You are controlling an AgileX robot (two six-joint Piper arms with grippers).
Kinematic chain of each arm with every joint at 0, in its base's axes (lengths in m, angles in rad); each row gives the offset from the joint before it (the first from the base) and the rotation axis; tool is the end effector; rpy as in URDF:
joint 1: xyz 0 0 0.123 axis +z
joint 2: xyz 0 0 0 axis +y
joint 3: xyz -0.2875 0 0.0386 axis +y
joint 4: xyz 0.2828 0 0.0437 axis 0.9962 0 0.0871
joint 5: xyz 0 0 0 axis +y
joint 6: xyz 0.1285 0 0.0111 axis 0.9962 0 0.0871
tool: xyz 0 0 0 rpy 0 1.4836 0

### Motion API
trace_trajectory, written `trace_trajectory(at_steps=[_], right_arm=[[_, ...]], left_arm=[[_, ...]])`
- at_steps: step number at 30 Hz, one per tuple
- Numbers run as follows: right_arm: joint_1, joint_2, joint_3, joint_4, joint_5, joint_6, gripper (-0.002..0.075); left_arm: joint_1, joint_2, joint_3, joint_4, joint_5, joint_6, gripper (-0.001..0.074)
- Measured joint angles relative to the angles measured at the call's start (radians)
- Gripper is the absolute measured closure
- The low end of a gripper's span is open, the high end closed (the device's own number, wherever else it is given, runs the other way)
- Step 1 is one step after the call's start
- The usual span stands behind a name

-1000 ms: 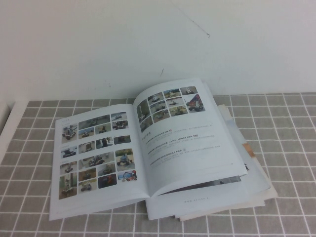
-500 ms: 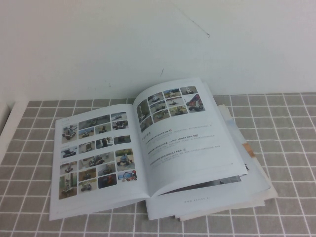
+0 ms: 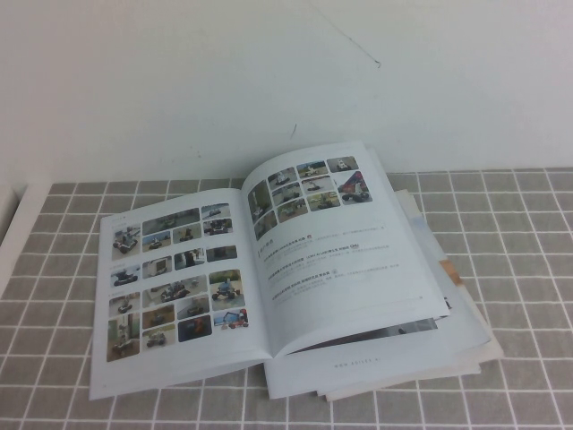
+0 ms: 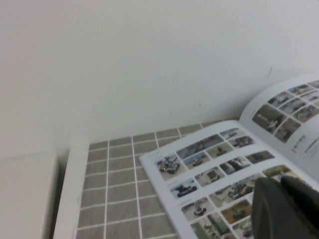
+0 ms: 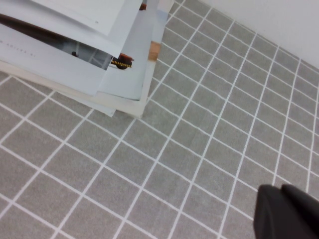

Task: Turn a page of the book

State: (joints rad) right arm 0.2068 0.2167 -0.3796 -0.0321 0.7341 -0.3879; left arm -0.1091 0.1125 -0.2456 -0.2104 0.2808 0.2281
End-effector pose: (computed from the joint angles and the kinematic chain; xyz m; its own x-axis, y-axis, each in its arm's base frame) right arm 0.1117 0.0206 0.2514 -0.3425 -0.4807 -0.8073 -0.3532 0.8621 -0.3634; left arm 0.1202 -0.0207 0.2673 -0.0500 0.0313 -0.9983 0.1675 0.9856 0.0225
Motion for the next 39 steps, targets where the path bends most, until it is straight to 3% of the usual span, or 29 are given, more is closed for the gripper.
trace_trajectory(at_steps=[10,17,39], right_arm=[[0.0,0.0,0.0,0.0,-0.004,0.0,0.0728],[0.0,0.0,0.0,0.0,-0.004,0.0,0.0728],[0.0,0.0,0.0,0.0,-0.006,0.0,0.0728]], left_arm=[[0.0,-0.122,0.259,0.054,-0.068,-0.038,0.0738],[0.03,-0.124,0.266,0.114,0.03,-0.194,0.0738],[0.044,-0.125,0.264,0.124,0.037,-0.216,0.0738]])
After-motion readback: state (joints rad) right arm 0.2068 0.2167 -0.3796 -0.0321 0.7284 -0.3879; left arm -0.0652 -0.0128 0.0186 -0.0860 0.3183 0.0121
